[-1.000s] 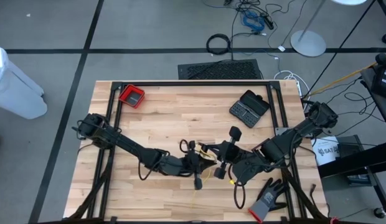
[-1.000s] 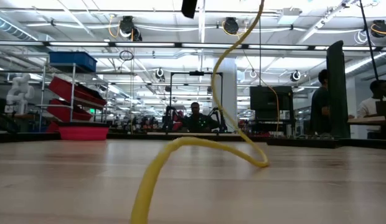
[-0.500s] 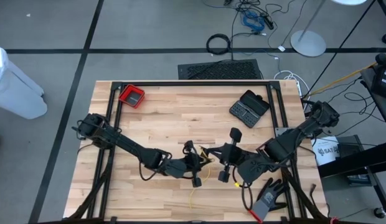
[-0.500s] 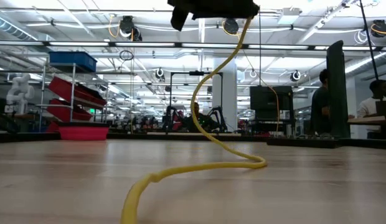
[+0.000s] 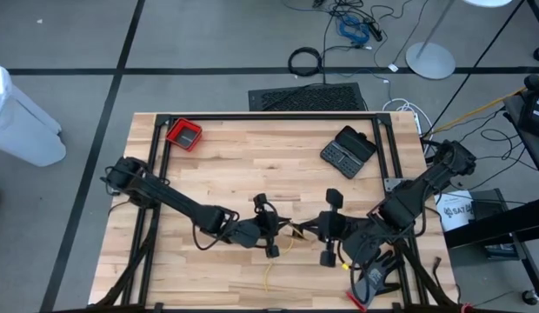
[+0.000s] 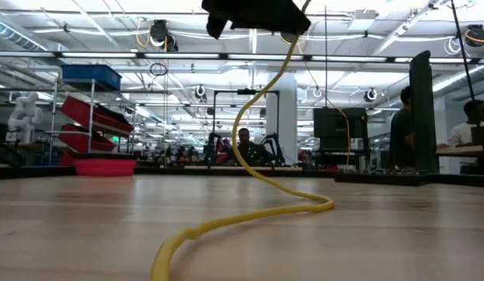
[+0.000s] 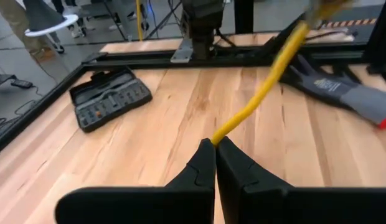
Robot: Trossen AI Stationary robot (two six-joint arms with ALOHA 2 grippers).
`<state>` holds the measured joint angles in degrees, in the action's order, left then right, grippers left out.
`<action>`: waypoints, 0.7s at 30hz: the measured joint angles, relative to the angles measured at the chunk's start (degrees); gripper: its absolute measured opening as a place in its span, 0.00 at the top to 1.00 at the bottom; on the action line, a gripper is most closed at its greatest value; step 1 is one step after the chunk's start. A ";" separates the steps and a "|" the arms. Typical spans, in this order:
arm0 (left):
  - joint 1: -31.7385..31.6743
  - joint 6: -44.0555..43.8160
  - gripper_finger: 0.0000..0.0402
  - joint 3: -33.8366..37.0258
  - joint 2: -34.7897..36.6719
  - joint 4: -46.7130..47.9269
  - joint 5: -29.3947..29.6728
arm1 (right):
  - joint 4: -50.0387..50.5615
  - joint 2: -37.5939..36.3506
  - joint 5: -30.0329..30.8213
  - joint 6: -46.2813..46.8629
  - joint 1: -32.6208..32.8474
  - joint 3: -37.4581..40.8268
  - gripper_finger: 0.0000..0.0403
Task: Coil cords
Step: Coil the yellow cable wire onto the spool
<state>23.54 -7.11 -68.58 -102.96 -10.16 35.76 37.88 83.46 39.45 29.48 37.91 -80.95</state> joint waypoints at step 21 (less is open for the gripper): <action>2.20 0.43 1.00 0.00 6.49 3.63 1.04 | 6.10 0.09 -0.60 4.42 -0.95 0.00 1.00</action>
<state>25.75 -6.68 -68.58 -96.46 -6.52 36.80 43.98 83.55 38.85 33.91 36.96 -80.95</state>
